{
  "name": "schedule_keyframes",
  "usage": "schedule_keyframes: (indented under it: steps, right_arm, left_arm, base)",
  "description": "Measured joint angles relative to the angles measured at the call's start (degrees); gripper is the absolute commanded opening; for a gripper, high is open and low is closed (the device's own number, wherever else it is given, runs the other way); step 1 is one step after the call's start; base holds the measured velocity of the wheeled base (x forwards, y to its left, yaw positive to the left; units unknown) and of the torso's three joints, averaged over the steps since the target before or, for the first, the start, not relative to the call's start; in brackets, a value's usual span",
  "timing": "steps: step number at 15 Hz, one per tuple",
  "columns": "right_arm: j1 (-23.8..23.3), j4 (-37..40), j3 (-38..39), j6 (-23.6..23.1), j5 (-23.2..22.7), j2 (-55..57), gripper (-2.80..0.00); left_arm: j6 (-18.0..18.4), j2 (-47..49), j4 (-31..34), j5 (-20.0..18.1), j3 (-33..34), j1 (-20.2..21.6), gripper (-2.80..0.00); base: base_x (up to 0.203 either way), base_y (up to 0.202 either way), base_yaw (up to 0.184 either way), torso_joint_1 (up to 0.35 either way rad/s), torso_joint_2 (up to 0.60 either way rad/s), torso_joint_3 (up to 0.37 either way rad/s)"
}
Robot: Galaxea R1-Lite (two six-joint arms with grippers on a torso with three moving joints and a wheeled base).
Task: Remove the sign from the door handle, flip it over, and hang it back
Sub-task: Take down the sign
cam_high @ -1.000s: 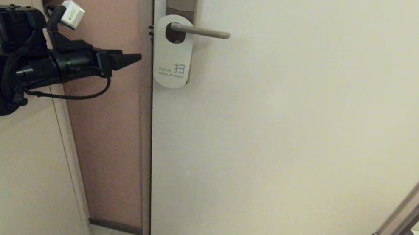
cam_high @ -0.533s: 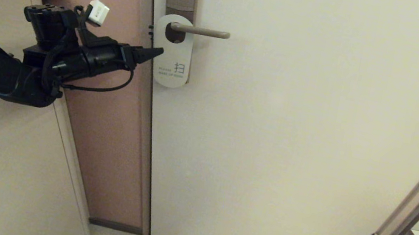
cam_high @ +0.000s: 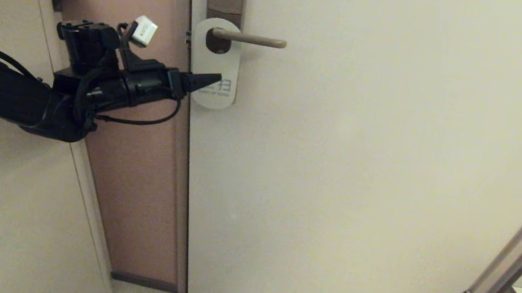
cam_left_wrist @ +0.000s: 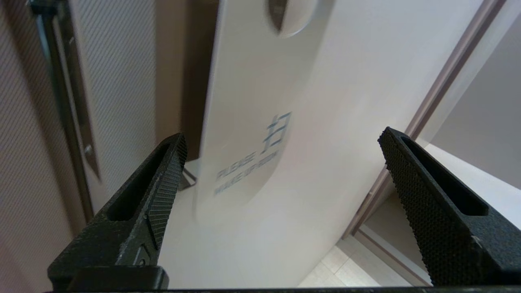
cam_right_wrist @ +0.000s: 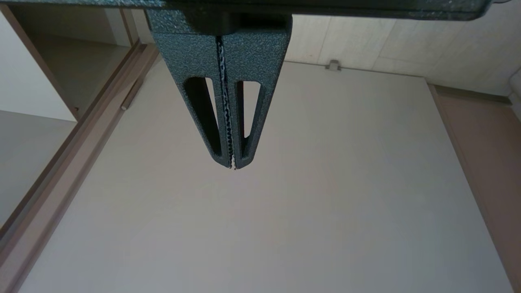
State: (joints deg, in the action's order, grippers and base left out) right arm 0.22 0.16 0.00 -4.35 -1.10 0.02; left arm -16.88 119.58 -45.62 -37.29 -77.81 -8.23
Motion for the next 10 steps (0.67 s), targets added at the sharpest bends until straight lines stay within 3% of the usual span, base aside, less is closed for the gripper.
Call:
schedule_keyframes:
  steps: [4,10]
  right_arm:
    - [0.0,0.0,0.0,-0.03,0.01,0.0,-2.8]
    - [0.0,0.02,0.0,0.02,-0.02,0.0,-2.8]
  left_arm:
    - [0.1,1.01,-0.09,-0.27,-0.07,0.16,0.0]
    - [-0.06,1.7,-0.16,-3.96,-0.11,-0.04,0.0]
  base:
    - [0.0,0.0,0.0,0.0,0.0,0.0]
    - [0.0,0.0,0.0,0.0,0.0,0.0]
